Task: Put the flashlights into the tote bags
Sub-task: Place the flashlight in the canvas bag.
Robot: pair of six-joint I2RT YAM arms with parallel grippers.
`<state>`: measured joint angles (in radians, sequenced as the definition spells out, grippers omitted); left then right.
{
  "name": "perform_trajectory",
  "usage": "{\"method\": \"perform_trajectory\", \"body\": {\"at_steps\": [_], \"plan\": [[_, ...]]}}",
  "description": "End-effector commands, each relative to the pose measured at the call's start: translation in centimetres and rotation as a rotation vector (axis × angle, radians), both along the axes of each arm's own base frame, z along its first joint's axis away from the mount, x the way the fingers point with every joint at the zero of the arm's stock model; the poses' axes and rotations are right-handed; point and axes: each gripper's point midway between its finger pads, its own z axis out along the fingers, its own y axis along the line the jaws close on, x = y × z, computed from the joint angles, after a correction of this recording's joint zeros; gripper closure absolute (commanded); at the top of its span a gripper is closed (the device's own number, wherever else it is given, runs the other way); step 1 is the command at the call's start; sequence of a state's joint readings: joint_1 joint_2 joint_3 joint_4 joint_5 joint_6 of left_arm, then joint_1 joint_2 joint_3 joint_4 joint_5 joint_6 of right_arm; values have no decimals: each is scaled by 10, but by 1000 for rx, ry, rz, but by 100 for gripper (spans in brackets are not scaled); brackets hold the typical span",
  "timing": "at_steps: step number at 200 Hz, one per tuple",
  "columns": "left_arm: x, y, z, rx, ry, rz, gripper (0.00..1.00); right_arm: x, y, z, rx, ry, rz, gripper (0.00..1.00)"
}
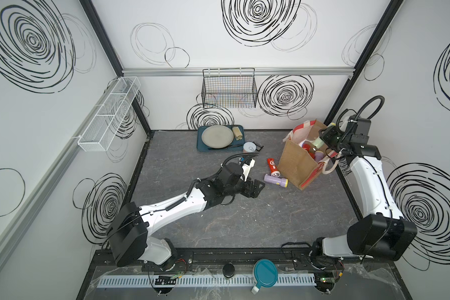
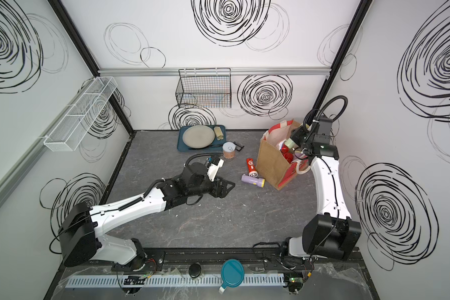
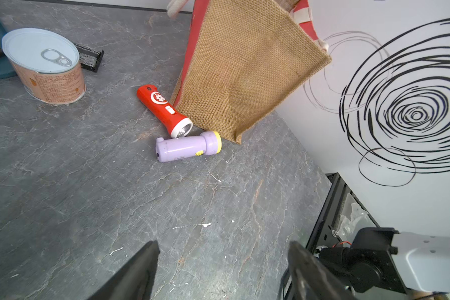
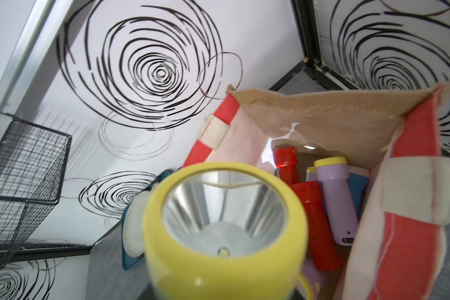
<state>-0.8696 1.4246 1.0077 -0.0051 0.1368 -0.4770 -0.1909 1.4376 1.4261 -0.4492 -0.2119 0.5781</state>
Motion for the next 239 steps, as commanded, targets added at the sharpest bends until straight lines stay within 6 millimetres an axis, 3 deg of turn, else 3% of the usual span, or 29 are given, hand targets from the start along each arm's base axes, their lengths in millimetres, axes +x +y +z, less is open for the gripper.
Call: {"method": "perform_trajectory", "body": {"at_steps": [1, 44, 102, 129, 182, 239], "plan": [[5, -2, 24, -28, -61, 8, 19, 16, -17, -7, -13, -10, -14, 100], [6, -2, 27, -27, -66, 9, 18, 33, -24, -44, -41, 64, -1, 100], [6, -1, 21, -12, -61, 10, 19, 33, -25, -77, -77, 133, 0, 99], [7, -2, 18, -5, -56, 11, 18, 33, -26, -80, -90, 147, -4, 85], [17, -7, 10, 18, -37, 37, 18, 33, -26, -67, -122, 127, -20, 63], [27, -16, 5, 24, -5, 63, 12, 30, -27, -36, -165, 75, -42, 24]]}}
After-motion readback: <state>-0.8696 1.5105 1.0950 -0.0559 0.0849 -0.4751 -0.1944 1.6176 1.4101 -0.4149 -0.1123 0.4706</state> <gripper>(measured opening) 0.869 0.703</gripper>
